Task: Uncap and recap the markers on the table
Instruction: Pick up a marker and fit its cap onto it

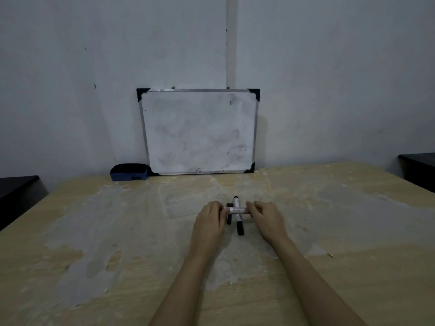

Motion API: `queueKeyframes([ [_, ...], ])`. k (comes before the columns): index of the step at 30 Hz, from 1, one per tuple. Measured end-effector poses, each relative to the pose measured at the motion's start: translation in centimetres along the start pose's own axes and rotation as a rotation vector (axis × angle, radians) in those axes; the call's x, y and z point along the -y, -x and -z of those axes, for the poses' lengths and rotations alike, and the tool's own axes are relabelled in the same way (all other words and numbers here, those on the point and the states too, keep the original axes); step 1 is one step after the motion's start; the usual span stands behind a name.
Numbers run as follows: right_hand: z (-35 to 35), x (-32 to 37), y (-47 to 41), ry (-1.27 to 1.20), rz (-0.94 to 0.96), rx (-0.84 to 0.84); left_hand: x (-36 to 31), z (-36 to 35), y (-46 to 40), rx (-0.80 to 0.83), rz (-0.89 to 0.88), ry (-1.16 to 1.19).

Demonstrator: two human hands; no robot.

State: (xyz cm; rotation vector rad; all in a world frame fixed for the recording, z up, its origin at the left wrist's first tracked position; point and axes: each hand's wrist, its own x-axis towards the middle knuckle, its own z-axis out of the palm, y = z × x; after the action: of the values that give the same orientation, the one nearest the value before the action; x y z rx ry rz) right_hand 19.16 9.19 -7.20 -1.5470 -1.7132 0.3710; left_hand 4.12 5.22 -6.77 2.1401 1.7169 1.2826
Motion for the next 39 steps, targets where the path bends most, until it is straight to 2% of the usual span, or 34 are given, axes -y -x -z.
queueKeyframes([
  [4,0.1,0.8,0.4,0.142,0.011,-0.21,-0.7,-0.2,0.2,0.025,-0.047,-0.07],
  [8,-0.3,1.0,0.3,0.217,0.127,-0.406,-0.6,-0.5,0.1,0.056,0.079,0.12],
  [15,-0.6,1.5,0.2,0.337,0.245,-0.58,-0.9,0.6,-0.2,0.026,0.206,0.289],
  [17,-0.6,1.4,0.2,0.325,0.23,-0.603,-0.9,0.5,-0.4,0.005,0.335,0.381],
  [19,-0.1,0.9,0.1,0.247,0.133,-0.609,0.1,1.1,-0.6,-0.065,0.467,0.493],
  [20,0.3,0.6,0.1,0.154,0.057,-0.612,1.0,1.5,-0.6,-0.106,0.474,0.494],
  [23,1.1,0.5,0.1,-0.08,-0.131,-0.608,2.5,2.8,-0.2,-0.143,0.397,0.336],
  [30,1.2,0.8,0.6,-0.046,-0.136,-0.388,2.6,1.1,0.2,0.04,0.389,-0.43],
  [34,1.5,1.1,0.8,-0.046,-0.175,-0.335,1.2,0.8,-0.3,-0.059,0.159,-0.403],
  [36,1.5,1.1,0.9,-0.035,-0.185,-0.312,0.6,0.3,-0.5,0.028,0.104,-0.461],
  [39,1.4,0.9,1.0,-0.037,-0.208,-0.289,0.3,-0.3,-0.4,0.142,0.131,-0.572],
])
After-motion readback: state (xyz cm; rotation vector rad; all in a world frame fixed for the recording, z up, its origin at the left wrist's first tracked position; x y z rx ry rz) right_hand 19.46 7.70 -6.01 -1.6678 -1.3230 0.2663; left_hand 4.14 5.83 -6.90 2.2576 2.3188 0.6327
